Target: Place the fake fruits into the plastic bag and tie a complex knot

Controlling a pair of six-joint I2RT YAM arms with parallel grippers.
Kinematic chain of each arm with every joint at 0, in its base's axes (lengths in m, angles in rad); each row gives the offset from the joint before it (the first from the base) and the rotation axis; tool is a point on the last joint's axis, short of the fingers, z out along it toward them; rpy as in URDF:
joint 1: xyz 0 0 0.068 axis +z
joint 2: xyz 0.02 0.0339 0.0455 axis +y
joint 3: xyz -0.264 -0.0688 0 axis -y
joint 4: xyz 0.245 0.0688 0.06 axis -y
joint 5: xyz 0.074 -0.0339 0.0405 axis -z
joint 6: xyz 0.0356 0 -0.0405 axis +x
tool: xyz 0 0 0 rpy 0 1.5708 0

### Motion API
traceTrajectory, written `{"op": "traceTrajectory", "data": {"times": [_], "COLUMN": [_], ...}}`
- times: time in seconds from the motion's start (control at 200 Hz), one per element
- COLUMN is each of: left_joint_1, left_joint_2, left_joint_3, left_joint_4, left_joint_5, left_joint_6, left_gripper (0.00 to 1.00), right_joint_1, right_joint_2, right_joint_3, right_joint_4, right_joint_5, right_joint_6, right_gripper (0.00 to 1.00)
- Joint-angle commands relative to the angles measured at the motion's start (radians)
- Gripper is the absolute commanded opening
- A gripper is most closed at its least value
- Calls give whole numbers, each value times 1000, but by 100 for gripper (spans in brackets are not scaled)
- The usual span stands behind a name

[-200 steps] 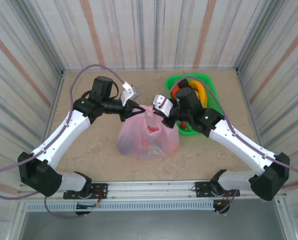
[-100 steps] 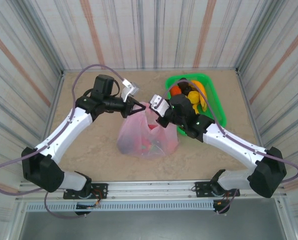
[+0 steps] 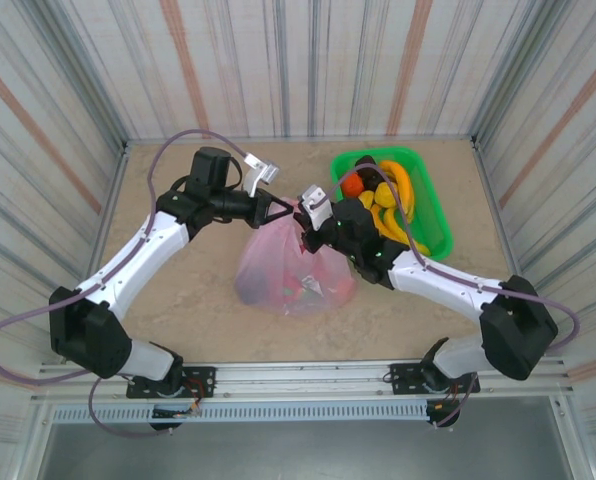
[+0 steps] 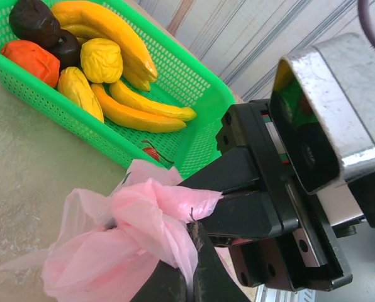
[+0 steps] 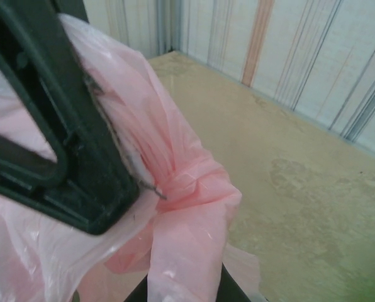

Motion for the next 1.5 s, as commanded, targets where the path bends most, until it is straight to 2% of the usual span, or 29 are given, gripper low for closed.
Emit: {"op": "traceTrajectory", "data": {"times": [0.0,0.095,0.21,0.275,0.431,0.496,0.581,0.701,0.831,0.967,1.087,1.282,1.397,1.493], "left_joint_1": [6,7,9,11,30,47,76,121,180,254,252,216,186,169], "left_joint_2": [-16,-19,-29,-39,-85,-115,-159,-214,-254,-268,-286,-358,-401,-416], "left_joint_3": [-14,-18,-25,-25,-27,-33,-46,-62,-99,-177,-250,-381,-405,-416], "left_joint_4": [66,64,58,44,-20,-47,-77,-115,-103,-43,-12,78,99,116], "left_joint_5": [11,-1,-10,-18,-52,-71,-95,-115,-173,-190,-176,-195,-214,-205], "left_joint_6": [-19,-16,-7,5,39,50,59,77,37,-52,-67,-166,-187,-215], "left_gripper": [0,0,10,21,31,44,55,64,67,60,57,56,55,52], "right_joint_1": [11,11,10,10,11,12,11,12,12,15,17,18,17,17], "right_joint_2": [39,48,52,54,53,54,57,57,56,57,55,55,56,56], "right_joint_3": [-22,-32,-62,-76,-86,-86,-87,-88,-83,-85,-85,-86,-87,-91], "right_joint_4": [92,141,222,259,269,261,259,254,239,237,238,236,232,232], "right_joint_5": [-14,-39,-76,-91,-90,-89,-88,-88,-89,-86,-83,-81,-82,-77], "right_joint_6": [110,145,188,200,201,197,196,188,178,179,177,173,173,170], "right_gripper": [0,0,0,0,0,0,0,0,0,0,0,0,0,0]}}
